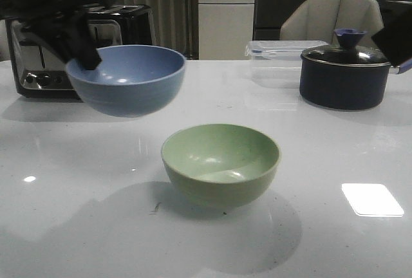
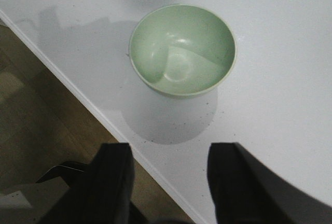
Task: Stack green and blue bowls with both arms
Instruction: 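Lift the blue bowl with the left gripper and lower it into the green bowl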
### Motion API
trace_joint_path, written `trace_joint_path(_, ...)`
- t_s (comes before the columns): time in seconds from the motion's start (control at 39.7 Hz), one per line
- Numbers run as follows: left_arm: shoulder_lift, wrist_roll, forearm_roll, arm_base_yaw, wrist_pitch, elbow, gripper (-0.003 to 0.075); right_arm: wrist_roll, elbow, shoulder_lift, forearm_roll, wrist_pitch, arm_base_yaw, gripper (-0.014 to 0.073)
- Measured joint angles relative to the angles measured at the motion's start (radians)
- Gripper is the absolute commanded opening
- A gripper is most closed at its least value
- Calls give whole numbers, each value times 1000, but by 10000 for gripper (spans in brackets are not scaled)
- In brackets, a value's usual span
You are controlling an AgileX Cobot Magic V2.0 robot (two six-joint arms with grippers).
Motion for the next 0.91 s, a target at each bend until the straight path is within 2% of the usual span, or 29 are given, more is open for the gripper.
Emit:
trace_joint_path(0.18, 2, 0, -10, -116, -12, 0, 92, 0, 0, 0, 0, 0, 0, 447)
trace_joint_path(0.4, 27, 0, -13, -215, -70, -2, 92, 0, 0, 0, 0, 0, 0, 447)
trace_joint_path(0.91, 160, 0, 4, -248, -90, -29, 109, 0, 0, 0, 0, 0, 0, 447)
